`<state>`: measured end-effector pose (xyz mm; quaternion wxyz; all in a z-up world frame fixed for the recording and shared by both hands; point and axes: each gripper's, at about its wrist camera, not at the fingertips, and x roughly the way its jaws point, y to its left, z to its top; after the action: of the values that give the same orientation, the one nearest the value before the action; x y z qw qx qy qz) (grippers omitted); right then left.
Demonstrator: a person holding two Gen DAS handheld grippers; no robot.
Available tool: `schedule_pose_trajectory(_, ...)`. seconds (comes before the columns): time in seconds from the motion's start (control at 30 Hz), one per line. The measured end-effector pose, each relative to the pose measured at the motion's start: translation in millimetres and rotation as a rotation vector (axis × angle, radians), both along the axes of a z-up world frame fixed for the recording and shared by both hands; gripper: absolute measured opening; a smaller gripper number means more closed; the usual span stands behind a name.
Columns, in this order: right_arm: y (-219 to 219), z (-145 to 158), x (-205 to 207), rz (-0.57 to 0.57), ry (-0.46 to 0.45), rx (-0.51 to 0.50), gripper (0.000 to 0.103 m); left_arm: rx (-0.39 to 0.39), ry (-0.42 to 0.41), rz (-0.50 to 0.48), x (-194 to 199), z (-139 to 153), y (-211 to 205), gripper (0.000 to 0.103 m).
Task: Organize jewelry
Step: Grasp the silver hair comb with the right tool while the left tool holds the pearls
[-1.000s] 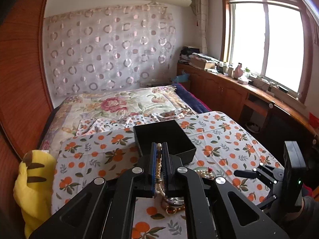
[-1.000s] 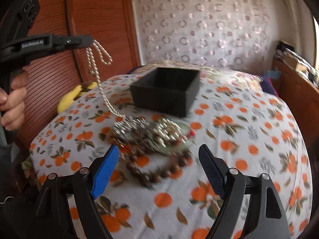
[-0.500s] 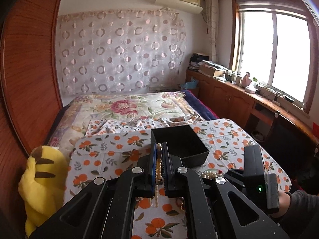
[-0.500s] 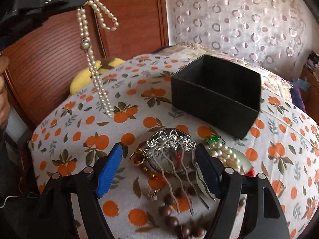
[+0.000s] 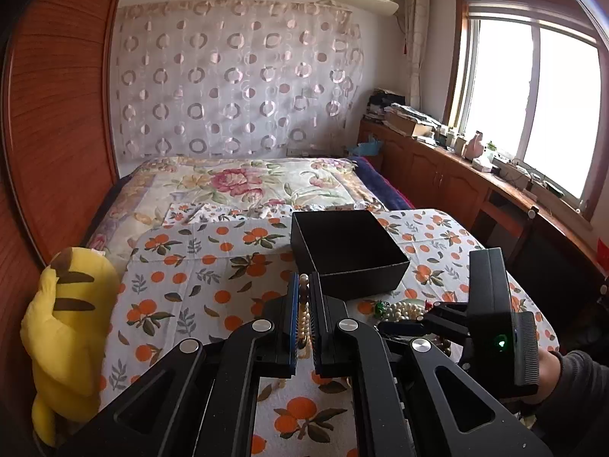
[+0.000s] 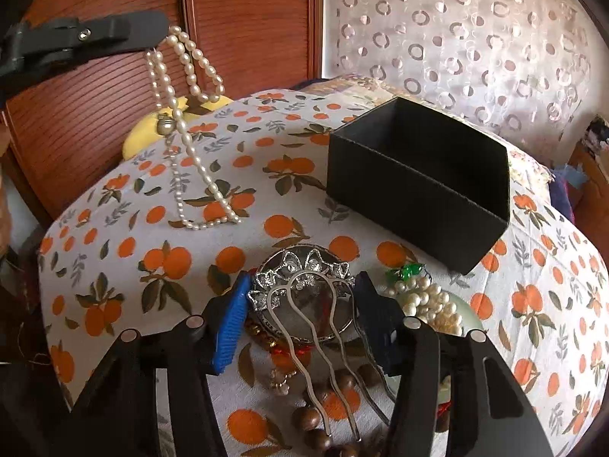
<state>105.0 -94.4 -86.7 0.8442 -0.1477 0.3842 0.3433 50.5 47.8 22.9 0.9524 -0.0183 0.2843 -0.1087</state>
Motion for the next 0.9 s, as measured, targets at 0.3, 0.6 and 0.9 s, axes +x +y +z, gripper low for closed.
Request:
schedule_pose_trajectory(0.3, -15.8, 6.3, -3.9, -0.008, 0.013, 0.045, 0.058, 0.005, 0.021, -0.003, 2.3, -11.5, -4.6, 0.004)
schedule_pose_trajectory(0.6, -19.9, 6.8, -0.5, -0.017, 0.026, 0.072, 0.059, 0.006, 0.023, -0.004, 2.8, -12.7, -7.2, 0.005)
schedule_pose_trajectory(0.9, -17.2, 5.3, -7.2, 0.004, 0.006, 0.036, 0.056, 0.006, 0.024, -0.005, 3.5, -12.9, -7.6, 0.004)
